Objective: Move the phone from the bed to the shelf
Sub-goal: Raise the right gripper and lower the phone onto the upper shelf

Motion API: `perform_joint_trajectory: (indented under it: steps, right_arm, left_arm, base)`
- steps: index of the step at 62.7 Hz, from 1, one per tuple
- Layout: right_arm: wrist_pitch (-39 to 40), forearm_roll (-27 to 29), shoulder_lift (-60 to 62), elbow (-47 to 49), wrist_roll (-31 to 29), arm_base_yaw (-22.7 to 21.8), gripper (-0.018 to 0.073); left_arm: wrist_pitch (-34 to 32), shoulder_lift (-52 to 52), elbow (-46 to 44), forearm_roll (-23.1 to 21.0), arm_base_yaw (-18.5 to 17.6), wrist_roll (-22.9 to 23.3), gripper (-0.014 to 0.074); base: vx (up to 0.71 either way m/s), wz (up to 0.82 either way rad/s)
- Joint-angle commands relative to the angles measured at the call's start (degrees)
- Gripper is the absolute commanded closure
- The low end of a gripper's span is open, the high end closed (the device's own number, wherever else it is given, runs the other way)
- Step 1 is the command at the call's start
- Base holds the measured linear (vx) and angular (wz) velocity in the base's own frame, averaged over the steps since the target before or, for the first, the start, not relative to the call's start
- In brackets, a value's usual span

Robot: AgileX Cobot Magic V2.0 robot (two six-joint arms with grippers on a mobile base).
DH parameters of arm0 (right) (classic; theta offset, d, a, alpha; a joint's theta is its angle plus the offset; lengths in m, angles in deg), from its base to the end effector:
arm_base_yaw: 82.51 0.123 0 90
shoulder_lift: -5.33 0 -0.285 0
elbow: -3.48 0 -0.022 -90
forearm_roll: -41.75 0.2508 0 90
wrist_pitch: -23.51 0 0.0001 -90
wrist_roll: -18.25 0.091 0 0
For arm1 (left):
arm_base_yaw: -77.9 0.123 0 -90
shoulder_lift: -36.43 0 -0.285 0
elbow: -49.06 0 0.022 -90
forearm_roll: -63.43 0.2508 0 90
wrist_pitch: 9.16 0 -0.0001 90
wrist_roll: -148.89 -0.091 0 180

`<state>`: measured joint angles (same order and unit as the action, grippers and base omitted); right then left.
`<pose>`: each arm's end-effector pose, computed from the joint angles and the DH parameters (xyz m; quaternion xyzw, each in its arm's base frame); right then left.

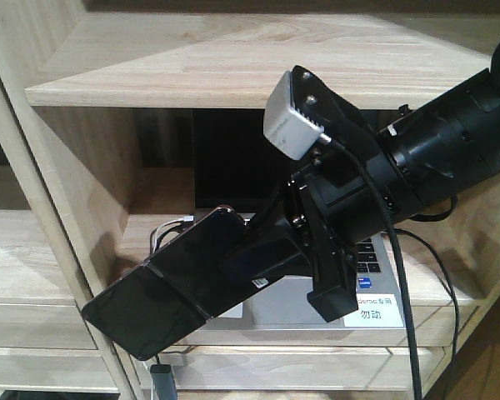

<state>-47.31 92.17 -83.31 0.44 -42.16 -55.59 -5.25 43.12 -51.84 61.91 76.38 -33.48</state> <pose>0.2132 0.1826 0.3669 -0.5616 0.7001 0.3615 0.2525 0.0564 -0.0017 0.1969 0.0152 0.7051 -0.0048 0.7089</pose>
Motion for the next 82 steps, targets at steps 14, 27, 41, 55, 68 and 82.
perform_joint_trajectory:
  steps: [14, 27, 41, 55, 68, 82]
  right_arm:
    - [-2.68, 6.28, 2.06, 1.63, 0.01, -0.09, 0.0561]
    - [-2.75, 7.43, 2.06, 1.63, 0.01, -0.09, 0.0561]
    - [-2.80, 7.30, 2.06, 1.63, 0.01, -0.09, 0.0561]
    - [-2.07, 7.49, 2.06, 1.79, 0.01, -0.09, 0.0561]
    - [-2.11, 11.38, 2.13, 2.12, 0.01, -0.09, 0.0561]
    - [-1.17, 11.90, 3.41, 8.45, 0.45, -0.09, 0.0561]
  left_arm:
    - [-4.29, -0.34, -1.38, -0.60, 0.11, 0.50, 0.0595]
    - [-4.29, -0.34, -1.38, -0.60, 0.11, 0.50, 0.0595]
    - [-4.29, -0.34, -1.38, -0.60, 0.11, 0.50, 0.0595]
    - [-4.29, -0.34, -1.38, -0.60, 0.11, 0.50, 0.0595]
    - [-4.29, -0.34, -1.38, -0.60, 0.11, 0.50, 0.0595]
    - [-4.29, -0.34, -1.38, -0.60, 0.11, 0.50, 0.0595]
  base:
    - [0.00, 0.00]
    - [0.00, 0.00]
    - [0.00, 0.00]
    - [0.00, 0.00]
    - [0.00, 0.00]
    - [0.00, 0.00]
